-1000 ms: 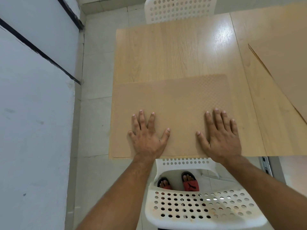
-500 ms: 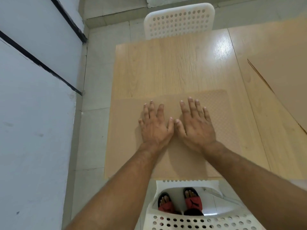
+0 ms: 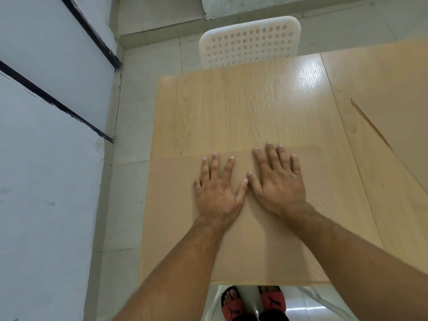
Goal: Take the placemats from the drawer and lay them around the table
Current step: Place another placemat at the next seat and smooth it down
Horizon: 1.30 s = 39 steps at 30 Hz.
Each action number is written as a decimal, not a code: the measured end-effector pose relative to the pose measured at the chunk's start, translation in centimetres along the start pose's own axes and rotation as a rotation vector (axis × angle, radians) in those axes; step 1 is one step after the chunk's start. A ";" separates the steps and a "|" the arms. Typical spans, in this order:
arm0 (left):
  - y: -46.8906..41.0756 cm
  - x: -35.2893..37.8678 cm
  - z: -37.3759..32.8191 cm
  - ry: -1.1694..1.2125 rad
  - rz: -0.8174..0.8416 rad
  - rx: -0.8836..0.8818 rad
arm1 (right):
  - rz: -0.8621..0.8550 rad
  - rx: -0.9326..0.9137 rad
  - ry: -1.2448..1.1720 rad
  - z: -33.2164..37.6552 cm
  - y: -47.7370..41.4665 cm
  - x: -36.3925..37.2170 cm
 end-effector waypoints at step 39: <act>-0.3 0.8 -3.6 -0.003 0.105 0.320 | -0.091 0.083 -0.063 -0.7 3.8 0.3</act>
Point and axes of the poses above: each hand's wrist, its own y-axis away from the middle knuckle, its own x-axis out of the palm, z = x × y, the point moved 6 cm from there along -y, towards the middle knuckle, and after that the axes turned 2 degrees about z, right-handed, at the moved point
